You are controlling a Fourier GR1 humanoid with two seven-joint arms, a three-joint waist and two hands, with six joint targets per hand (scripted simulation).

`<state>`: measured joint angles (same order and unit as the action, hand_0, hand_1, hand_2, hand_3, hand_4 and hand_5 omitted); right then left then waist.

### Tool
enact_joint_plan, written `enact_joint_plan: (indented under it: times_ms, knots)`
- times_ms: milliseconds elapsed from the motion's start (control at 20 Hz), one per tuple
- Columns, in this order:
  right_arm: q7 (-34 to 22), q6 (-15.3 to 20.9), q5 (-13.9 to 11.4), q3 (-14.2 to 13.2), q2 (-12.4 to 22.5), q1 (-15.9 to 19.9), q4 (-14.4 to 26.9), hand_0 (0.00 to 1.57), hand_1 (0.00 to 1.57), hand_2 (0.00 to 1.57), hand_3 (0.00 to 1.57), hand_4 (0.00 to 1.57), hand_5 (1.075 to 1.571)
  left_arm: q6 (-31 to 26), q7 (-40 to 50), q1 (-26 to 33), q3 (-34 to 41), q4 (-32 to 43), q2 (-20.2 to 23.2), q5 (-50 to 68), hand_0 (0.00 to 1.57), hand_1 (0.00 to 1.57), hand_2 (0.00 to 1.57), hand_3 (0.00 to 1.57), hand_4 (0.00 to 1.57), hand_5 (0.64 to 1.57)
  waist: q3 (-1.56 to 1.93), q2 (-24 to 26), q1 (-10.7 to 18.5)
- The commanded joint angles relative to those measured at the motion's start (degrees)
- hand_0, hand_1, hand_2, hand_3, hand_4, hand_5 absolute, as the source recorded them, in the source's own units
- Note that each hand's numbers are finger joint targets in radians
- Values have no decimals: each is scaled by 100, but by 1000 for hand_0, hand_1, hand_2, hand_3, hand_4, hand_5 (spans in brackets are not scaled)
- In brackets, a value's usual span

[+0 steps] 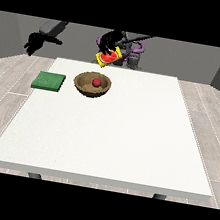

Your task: Pick the cup and pour the ball into the bowl, then pick the bowl and place it on the pad

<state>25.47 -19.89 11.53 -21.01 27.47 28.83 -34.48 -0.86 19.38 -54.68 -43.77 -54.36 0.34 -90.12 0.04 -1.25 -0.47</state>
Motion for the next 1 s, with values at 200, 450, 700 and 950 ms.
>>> enact_joint_plan:
  times_ms: [200,450,700,950]
  knots:
    - [-29,261,102,-121,-90,78,230,0,0,0,0,429,1555,-59,-463,-32,405,-585,21,-158,1526,1526,1571,1571,1201,1462,-2,-173,471]
    - [3,391,224,-240,-255,-157,224,0,0,0,0,429,1555,1170,-278,689,1780,-1322,256,1221,364,364,1571,1571,993,1555,-24,-209,1098]
    - [-229,570,329,-342,-149,89,103,0,0,0,0,470,1557,1509,-984,1233,2788,-1564,395,2718,494,494,1571,1551,878,1565,-29,-555,1342]
    - [-228,518,360,-273,-293,257,-38,0,0,0,0,256,1565,1587,-1671,1307,3691,-1776,-21,4395,1177,1177,1400,1125,775,1537,-33,-1196,1272]
